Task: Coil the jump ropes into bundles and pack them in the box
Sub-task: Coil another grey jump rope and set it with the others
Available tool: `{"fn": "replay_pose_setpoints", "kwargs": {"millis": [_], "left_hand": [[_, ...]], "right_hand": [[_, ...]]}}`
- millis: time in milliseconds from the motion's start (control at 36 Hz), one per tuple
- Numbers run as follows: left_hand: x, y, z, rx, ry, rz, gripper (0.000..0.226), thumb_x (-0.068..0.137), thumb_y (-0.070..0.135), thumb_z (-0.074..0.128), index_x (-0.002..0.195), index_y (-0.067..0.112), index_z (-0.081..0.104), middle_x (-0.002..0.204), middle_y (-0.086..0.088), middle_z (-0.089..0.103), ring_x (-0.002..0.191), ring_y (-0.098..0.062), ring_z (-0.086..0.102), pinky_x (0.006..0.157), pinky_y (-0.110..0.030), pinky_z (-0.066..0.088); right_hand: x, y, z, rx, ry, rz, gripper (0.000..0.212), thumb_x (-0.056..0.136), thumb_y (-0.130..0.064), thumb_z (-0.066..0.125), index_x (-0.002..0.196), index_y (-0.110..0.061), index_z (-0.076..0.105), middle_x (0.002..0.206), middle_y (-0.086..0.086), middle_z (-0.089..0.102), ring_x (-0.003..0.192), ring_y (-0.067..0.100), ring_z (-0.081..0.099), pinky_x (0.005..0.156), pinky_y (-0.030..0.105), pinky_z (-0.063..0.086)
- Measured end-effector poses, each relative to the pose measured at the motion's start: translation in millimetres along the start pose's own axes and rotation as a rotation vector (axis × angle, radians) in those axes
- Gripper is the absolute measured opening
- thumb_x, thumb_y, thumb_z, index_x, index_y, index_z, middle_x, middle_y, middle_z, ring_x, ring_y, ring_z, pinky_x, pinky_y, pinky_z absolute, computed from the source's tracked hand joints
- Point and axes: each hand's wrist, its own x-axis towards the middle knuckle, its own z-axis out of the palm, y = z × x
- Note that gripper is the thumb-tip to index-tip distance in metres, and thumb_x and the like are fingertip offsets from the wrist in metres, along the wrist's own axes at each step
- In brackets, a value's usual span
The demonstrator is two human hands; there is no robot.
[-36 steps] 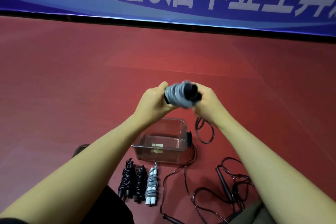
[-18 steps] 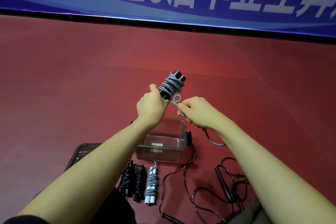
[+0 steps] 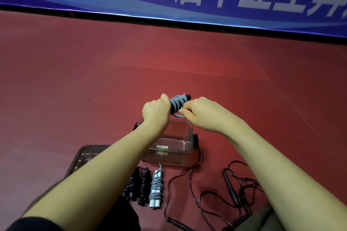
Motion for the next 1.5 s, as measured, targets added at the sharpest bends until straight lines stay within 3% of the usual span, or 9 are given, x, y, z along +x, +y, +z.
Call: {"fn": "replay_pose_setpoints", "kwargs": {"millis": [194, 361, 472, 528, 722, 1000, 1278, 1361, 1500], "left_hand": [[1, -3, 2, 0.156, -0.031, 0.178, 0.017, 0.094, 0.011, 0.048, 0.109, 0.009, 0.054, 0.111, -0.007, 0.065, 0.102, -0.031, 0.063, 0.065, -0.03, 0.033], [-2, 3, -9, 0.164, 0.049, 0.498, 0.013, 0.091, 0.03, 0.053, 0.085, 0.018, 0.053, 0.087, -0.003, 0.064, 0.084, -0.029, 0.064, 0.062, -0.027, 0.035], [-4, -2, -13, 0.069, 0.288, 0.672, 0.048, 0.043, 0.028, 0.088, 0.051, 0.019, 0.041, 0.04, 0.0, 0.05, 0.033, -0.021, 0.049, 0.049, -0.016, 0.022], [1, -4, -7, -0.007, 0.324, 0.717, 0.048, 0.032, 0.021, 0.088, 0.046, 0.017, 0.043, 0.034, 0.001, 0.043, 0.028, -0.02, 0.042, 0.05, -0.016, 0.019], [-2, -6, -14, -0.01, 0.565, 0.761, 0.03, 0.053, 0.01, 0.072, 0.055, 0.014, 0.043, 0.042, -0.001, 0.043, 0.038, -0.022, 0.041, 0.052, -0.025, 0.019], [-2, -12, -26, -0.224, 0.787, 0.862, 0.034, 0.096, 0.034, 0.044, 0.117, 0.008, 0.042, 0.054, -0.002, 0.049, 0.048, -0.023, 0.045, 0.054, -0.031, 0.03], [1, -9, -22, -0.03, 0.906, 0.896, 0.024, 0.083, 0.008, 0.048, 0.106, 0.016, 0.045, 0.064, -0.001, 0.049, 0.048, -0.02, 0.041, 0.045, -0.029, 0.03], [2, -9, -18, -0.024, 0.901, 0.893, 0.024, 0.081, 0.006, 0.048, 0.102, 0.018, 0.044, 0.065, -0.001, 0.049, 0.048, -0.021, 0.041, 0.045, -0.029, 0.03], [4, -14, -16, -0.037, 0.882, 0.888, 0.022, 0.081, 0.012, 0.045, 0.102, 0.019, 0.044, 0.067, -0.002, 0.05, 0.049, -0.022, 0.043, 0.046, -0.028, 0.029]], "right_hand": [[-1, 2, -4, -0.251, 0.223, -0.11, 0.027, 0.103, -0.029, 0.028, 0.109, -0.015, 0.05, 0.108, 0.003, 0.062, 0.1, 0.029, 0.057, 0.07, 0.037, 0.039], [4, 10, -2, -0.217, 0.37, -0.113, 0.031, 0.103, -0.028, 0.028, 0.113, -0.013, 0.053, 0.108, 0.003, 0.061, 0.102, 0.027, 0.051, 0.076, 0.037, 0.038], [6, 19, 1, -0.049, 0.372, 0.008, 0.029, 0.102, -0.029, 0.03, 0.11, -0.013, 0.053, 0.105, 0.005, 0.062, 0.1, 0.029, 0.053, 0.078, 0.04, 0.042], [9, 23, 4, 0.016, 0.359, 0.043, 0.029, 0.102, -0.032, 0.03, 0.105, -0.014, 0.053, 0.102, 0.006, 0.063, 0.096, 0.033, 0.056, 0.078, 0.041, 0.043], [11, 31, 9, 0.317, 0.381, 0.067, 0.038, 0.1, -0.034, 0.041, 0.063, -0.025, 0.038, 0.06, -0.002, 0.046, 0.063, 0.024, 0.045, 0.065, 0.038, 0.038], [5, 29, 3, 0.52, 0.374, 0.048, 0.044, 0.1, -0.027, 0.042, 0.062, -0.006, 0.047, 0.057, 0.004, 0.042, 0.054, 0.011, 0.036, 0.056, 0.023, 0.03], [2, 35, 6, 0.608, 0.371, 0.082, 0.048, 0.099, -0.031, 0.045, 0.067, 0.004, 0.051, 0.055, -0.001, 0.038, 0.049, 0.006, 0.032, 0.052, 0.022, 0.028], [2, 38, 4, 0.765, 0.351, 0.117, 0.032, 0.097, -0.027, 0.044, 0.078, -0.009, 0.062, 0.061, -0.004, 0.05, 0.051, 0.003, 0.04, 0.055, 0.023, 0.034], [-3, 39, 2, 0.836, 0.262, 0.078, 0.021, 0.067, -0.015, 0.044, 0.083, -0.016, 0.058, 0.069, -0.005, 0.057, 0.05, 0.0, 0.043, 0.051, 0.014, 0.035]]}}
